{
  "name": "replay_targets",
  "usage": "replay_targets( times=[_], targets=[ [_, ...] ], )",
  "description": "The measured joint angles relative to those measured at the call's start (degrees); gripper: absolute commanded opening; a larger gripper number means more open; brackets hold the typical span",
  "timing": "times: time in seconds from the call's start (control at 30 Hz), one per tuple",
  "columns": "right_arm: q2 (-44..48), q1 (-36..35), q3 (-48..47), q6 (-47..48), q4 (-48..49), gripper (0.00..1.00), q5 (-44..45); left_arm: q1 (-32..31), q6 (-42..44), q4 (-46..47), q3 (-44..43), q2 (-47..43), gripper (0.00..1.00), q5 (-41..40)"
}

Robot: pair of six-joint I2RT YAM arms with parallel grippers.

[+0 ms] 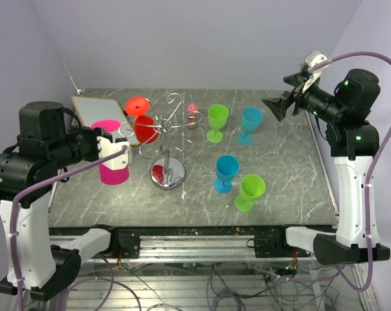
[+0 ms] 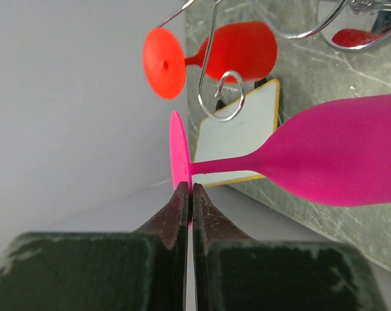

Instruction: Place the wine glass upside down on the wine glass rack

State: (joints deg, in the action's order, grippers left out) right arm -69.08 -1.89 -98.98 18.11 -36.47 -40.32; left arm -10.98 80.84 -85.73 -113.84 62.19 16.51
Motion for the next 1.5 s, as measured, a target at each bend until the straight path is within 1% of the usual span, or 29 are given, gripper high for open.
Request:
replay_targets(
  times=[0.23,0.4,0.67,0.9,1.1,1.33,1.5],
  targets=[
    [0.15,0.87,1.42,-0.02,0.07,0.88,0.07,-0.42,6.78,0.13,3.45,1.38,0.07,5.7],
    [0.26,1.18,2.08,-0.02,0.09,0.89,0.13,-1.46,9.73,0.9,4.96,3.15,0.07,8.63],
    [0.31,1.55,2.73,-0.04,0.15,0.89,0.2,-4.02,10.93,3.37,7.19,5.03,0.07,11.5],
    [0.15,1.95,2.73,-0.04,0.15,0.89,-0.22,-6.14,9.44,8.33,9.07,6.38,0.07,11.76],
    [-0.57,2.12,2.73,-0.04,0.15,0.89,-0.2,-7.61,6.58,13.14,11.06,7.72,0.07,9.7],
    [-0.94,2.21,2.71,-0.04,0.15,0.89,-0.22,-8.0,4.66,15.87,12.09,8.0,0.07,2.62],
    [-0.94,2.34,2.73,-0.04,0.15,0.9,-0.37,-8.0,4.31,16.13,12.07,8.0,0.07,-1.16]
  ],
)
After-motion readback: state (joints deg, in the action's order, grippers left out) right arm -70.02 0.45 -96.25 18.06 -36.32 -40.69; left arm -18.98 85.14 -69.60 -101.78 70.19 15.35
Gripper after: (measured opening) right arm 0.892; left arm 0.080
